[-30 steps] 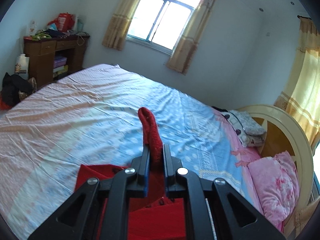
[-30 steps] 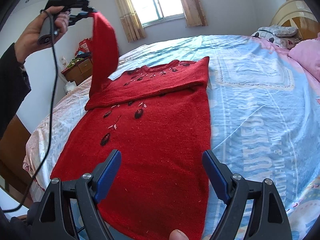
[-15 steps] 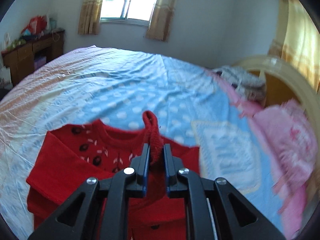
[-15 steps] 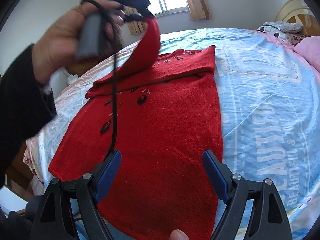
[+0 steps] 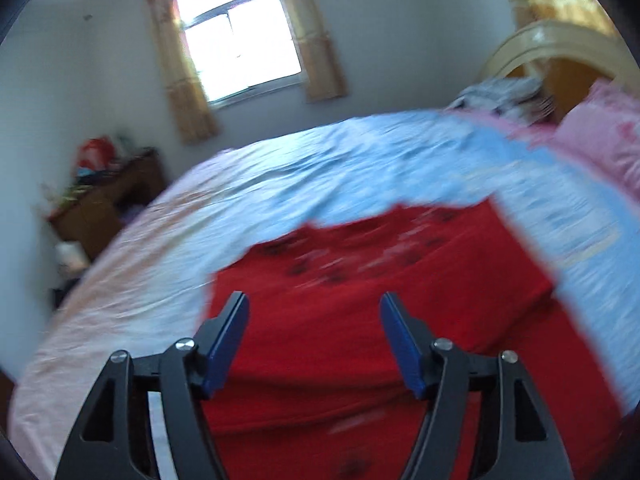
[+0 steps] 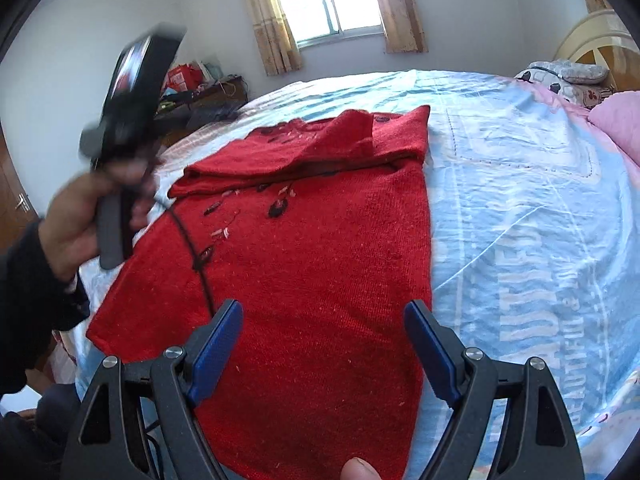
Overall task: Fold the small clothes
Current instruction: 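Pinch the folded sleeve edge with the right tool and press it flat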
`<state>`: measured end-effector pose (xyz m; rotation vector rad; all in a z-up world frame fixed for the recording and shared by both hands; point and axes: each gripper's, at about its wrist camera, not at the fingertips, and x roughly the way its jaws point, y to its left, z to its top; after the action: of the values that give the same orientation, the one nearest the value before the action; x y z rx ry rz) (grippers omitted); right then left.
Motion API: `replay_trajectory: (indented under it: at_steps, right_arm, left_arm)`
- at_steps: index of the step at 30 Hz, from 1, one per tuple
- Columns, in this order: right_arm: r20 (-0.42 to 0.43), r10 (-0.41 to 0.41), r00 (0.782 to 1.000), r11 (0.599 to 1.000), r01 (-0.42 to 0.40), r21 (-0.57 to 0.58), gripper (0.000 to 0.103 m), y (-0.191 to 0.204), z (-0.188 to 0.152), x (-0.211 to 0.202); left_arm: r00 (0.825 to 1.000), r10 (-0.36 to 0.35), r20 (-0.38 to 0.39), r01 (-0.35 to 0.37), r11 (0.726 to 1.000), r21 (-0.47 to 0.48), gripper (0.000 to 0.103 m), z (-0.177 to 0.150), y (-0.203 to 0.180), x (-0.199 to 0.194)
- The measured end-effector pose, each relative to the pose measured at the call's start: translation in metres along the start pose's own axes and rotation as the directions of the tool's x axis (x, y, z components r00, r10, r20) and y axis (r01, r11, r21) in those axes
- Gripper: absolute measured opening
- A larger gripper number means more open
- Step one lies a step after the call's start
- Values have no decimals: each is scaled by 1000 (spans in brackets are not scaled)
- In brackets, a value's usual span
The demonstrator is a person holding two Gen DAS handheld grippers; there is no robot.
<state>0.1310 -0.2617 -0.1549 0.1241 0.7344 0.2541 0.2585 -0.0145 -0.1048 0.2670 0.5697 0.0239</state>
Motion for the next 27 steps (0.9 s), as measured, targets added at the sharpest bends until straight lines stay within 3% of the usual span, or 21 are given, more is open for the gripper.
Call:
replay_trajectory:
  at_steps: [3, 5, 8, 10, 13, 15, 17, 20, 21, 22, 24, 27]
  right_arm:
    - [36, 3, 999, 999, -5, 48, 83, -8, 13, -9]
    - [65, 31, 997, 995, -36, 89, 83, -14, 31, -12]
    - [72, 52, 996, 989, -61, 131, 79, -21, 64, 3]
    - [56, 41, 998, 987, -49, 155, 63, -25, 89, 21]
    - [39, -12, 999, 990, 7, 139, 57, -27, 123, 49]
    - [2, -32, 999, 992, 31, 125, 57, -29, 143, 78]
    - [-38, -55, 998, 989, 60, 133, 56, -33, 155, 105]
    - [-112, -65, 992, 985, 82, 153, 38, -37, 156, 146]
    - [-131, -66, 989, 986, 84, 143, 19, -35, 154, 156]
    - [-129, -96, 987, 987, 111, 113, 9, -30, 152, 161]
    - [-99, -124, 987, 989, 131, 70, 0, -20, 149, 156]
    - [-46, -187, 981, 982, 188, 18, 0, -12, 145, 135]
  left_arm:
    - [991, 110, -71, -112, 994, -15, 73, -26, 39, 19]
    - [983, 132, -130, -139, 989, -44, 73, -39, 58, 33]
    - [968, 112, -222, -128, 990, -58, 73, -53, 67, 57]
    - [965, 95, -243, -117, 990, -79, 74, -52, 68, 62]
    - [959, 88, -268, -116, 989, -89, 84, -50, 67, 68]
    - [957, 56, -284, -106, 981, -161, 93, -58, 81, 72]
    - [956, 4, -293, -80, 966, -246, 94, -65, 92, 72]
    - [954, -13, -299, -69, 962, -264, 97, -68, 93, 73]
    - [952, -3, -308, -80, 963, -257, 99, -68, 91, 73]
    - [951, 2, -311, -85, 964, -253, 100, -68, 91, 74]
    - [950, 9, -311, -92, 963, -252, 101, -69, 90, 74]
    - [951, -19, -310, -72, 958, -278, 101, -71, 96, 76]
